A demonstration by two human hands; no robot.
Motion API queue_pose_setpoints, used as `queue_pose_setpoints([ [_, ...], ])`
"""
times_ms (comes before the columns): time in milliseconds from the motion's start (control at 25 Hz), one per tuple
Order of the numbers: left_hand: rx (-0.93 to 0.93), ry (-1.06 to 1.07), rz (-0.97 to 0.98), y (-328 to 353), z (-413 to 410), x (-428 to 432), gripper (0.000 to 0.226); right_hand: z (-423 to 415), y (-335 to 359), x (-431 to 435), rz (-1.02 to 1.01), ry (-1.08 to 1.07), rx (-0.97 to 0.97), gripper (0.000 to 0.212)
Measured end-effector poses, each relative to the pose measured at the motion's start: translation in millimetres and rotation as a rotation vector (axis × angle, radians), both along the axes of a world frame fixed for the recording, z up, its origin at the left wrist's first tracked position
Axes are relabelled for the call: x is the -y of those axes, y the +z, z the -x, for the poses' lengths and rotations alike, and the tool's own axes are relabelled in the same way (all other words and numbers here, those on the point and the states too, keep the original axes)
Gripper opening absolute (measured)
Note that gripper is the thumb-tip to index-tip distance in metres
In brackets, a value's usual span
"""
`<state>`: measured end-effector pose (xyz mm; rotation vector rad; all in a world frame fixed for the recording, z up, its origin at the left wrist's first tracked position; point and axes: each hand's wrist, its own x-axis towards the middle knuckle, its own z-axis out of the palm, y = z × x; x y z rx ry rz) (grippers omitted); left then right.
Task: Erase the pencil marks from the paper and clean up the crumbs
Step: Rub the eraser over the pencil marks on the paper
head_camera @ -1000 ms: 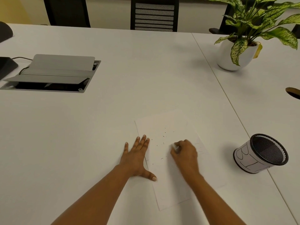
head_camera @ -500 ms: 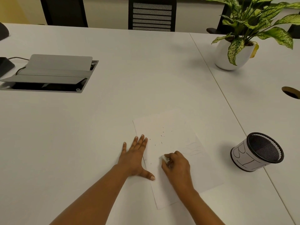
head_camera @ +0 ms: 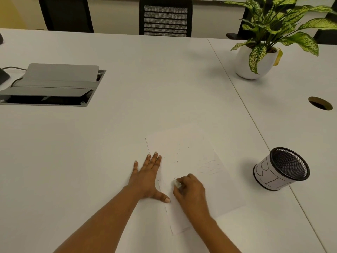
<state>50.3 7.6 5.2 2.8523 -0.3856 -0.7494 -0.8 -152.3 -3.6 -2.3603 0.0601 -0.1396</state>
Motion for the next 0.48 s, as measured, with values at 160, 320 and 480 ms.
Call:
queue_pose_setpoints([
  [160,0.002,-0.002,-0.001,0,0,0,0.138,-4,1,13,0.026,0.007,-0.002,0.010],
  [320,0.003,0.004,0.010,1,0,0,0.139,-26,7,50,0.021,-0.178,-0.008,0.010],
  [480,-0.012,0.011,0.012,4,1,0,0.140,-27,6,51,-0.051,-0.253,-0.008,0.010],
])
